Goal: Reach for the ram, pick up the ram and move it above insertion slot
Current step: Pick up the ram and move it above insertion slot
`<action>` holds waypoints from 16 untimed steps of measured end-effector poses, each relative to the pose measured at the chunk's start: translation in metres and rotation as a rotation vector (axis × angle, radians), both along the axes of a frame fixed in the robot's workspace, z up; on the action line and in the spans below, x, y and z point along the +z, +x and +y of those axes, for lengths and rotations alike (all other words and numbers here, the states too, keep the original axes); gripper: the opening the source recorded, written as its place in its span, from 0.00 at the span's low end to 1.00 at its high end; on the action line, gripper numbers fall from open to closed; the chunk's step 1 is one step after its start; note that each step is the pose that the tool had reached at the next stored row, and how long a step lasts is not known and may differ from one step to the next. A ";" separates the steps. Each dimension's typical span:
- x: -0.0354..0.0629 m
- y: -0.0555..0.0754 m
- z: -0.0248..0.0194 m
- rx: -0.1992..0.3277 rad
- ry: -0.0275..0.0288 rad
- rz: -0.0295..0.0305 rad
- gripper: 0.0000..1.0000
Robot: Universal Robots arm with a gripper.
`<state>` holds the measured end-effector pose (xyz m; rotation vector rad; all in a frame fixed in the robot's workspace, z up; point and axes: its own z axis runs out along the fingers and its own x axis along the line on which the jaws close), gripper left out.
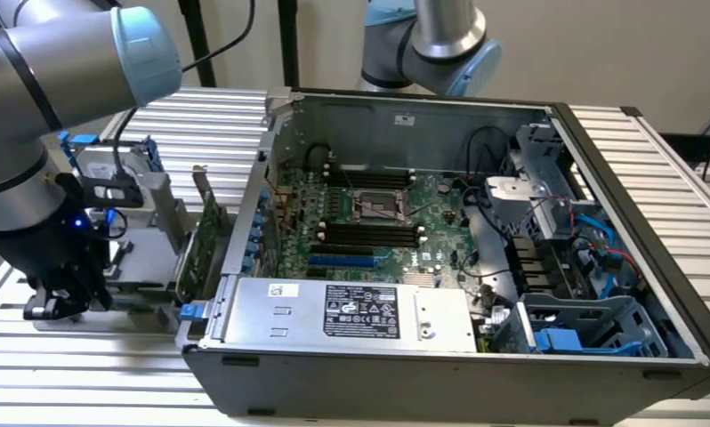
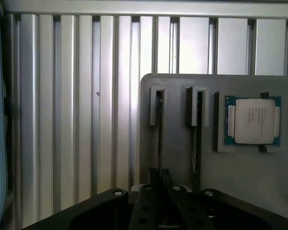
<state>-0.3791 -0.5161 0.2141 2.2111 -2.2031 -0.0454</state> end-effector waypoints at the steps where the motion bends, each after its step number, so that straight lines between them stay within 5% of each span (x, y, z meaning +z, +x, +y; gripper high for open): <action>1: 0.0030 0.000 0.0000 0.000 -0.0003 0.0006 0.14; 16: 0.0671 0.005 0.0000 0.009 -0.0028 0.0033 0.14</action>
